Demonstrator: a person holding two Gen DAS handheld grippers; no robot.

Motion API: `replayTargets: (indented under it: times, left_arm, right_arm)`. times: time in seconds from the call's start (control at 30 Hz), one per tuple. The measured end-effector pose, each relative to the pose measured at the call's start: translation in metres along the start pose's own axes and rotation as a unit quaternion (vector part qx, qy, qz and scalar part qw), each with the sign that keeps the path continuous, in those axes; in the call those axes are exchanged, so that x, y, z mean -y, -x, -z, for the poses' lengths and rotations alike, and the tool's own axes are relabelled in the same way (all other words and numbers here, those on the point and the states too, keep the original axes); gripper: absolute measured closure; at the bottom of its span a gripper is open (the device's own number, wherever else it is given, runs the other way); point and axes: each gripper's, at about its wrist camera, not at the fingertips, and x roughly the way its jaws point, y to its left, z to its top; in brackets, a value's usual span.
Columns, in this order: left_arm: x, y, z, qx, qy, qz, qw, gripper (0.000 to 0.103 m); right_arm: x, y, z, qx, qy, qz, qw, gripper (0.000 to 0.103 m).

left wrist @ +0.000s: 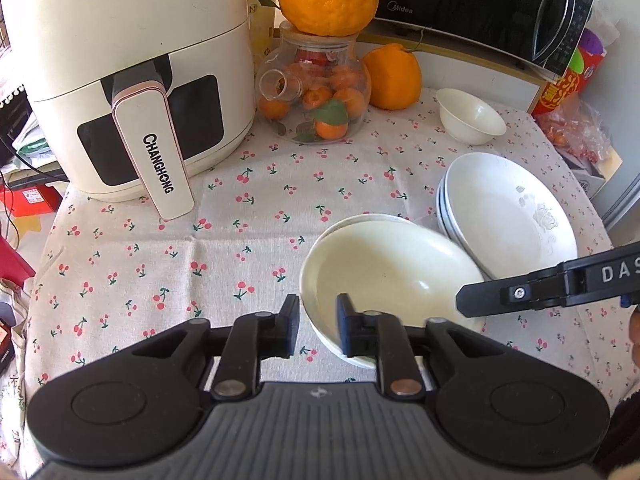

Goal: Organize plates and bowls

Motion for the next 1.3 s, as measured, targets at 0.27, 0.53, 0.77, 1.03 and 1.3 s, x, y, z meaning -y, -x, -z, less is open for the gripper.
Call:
replayTargets:
  times: [0.27,0.53,0.77,1.03,1.3]
  left_arm:
    - [0.001,-0.001,0.000,-0.001,-0.004,-0.001,1.0000,0.076]
    - [0.000,0.002,-0.002,0.008,0.007,0.005,0.9999,0.058]
    - [0.004,0.000,-0.004,0.012,0.012,0.004,0.9998,0.044]
    - [0.019,-0.006,-0.016,0.012,0.025,0.009,0.9996,0.022]
    - [0.037,-0.020,-0.031,0.003,0.037,0.012,0.9992,0.012]
  right_arm:
    - [0.007,0.003,-0.003,0.000,-0.013,-0.001,1.000,0.073]
    - [0.004,0.007,-0.005,0.009,-0.001,-0.001,1.000,0.062]
    - [0.010,0.018,-0.009,0.021,0.001,0.001,1.000,0.052]
    - [0.025,0.039,-0.017,0.056,0.000,0.015,0.998,0.043]
    - [0.057,0.063,-0.038,0.099,-0.035,0.026,0.994,0.036]
